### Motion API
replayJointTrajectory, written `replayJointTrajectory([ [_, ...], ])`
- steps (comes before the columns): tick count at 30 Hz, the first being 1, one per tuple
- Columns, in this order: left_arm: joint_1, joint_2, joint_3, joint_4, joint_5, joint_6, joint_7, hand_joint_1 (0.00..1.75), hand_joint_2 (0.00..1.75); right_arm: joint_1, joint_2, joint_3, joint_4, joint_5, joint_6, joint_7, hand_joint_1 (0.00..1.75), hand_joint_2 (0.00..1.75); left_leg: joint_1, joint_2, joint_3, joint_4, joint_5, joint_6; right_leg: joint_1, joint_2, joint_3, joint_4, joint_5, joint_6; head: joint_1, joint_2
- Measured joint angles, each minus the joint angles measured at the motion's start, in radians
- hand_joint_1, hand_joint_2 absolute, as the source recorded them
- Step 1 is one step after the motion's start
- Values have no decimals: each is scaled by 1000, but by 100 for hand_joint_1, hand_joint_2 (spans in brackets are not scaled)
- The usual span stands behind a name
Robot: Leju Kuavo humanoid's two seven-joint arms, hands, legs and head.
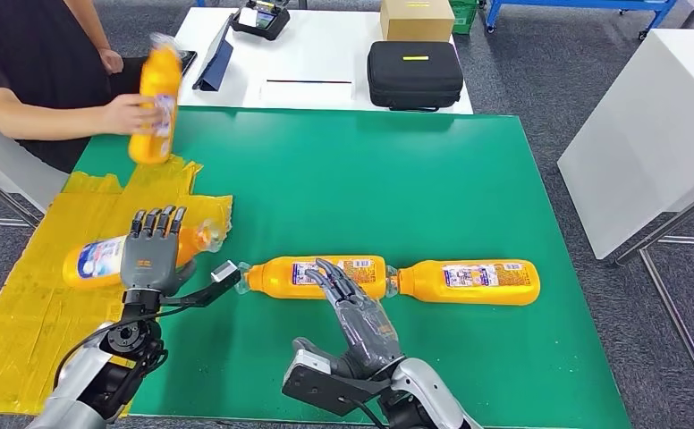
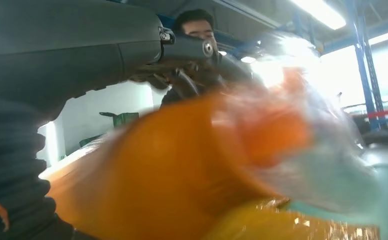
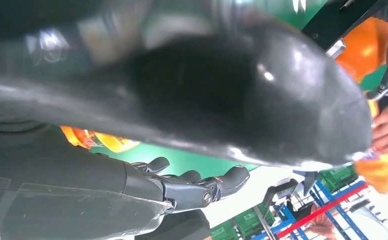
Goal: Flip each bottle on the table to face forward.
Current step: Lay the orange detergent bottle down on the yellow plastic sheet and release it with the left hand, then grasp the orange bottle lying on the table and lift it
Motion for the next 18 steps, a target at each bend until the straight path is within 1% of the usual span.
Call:
replayJointTrajectory([
  [8, 2, -2, -10, 4, 38, -28, -44, 0, 0, 20, -11, -4, -31, 15, 4, 19, 0, 0, 0, 0, 0, 0, 0, 0, 0, 0, 0, 0, 0, 0, 0, 0],
  [12, 4, -3, -14, 2, 81, -28, -63, 0, 0, 26, -10, -14, -39, 40, 17, 30, 0, 175, 0, 0, 0, 0, 0, 0, 0, 0, 0, 0, 0, 0, 0, 0],
  [15, 12, -10, -9, -19, 172, -27, -96, 0, 0, 27, -9, -35, -41, 70, 34, 44, 0, 175, 0, 0, 0, 0, 0, 0, 0, 0, 0, 0, 0, 0, 0, 0],
  [18, 17, -14, -6, -42, 200, -28, -103, 0, 0, 27, -7, -54, -41, 79, 42, 45, 0, 175, 0, 0, 0, 0, 0, 0, 0, 0, 0, 0, 0, 0, 0, 0],
])
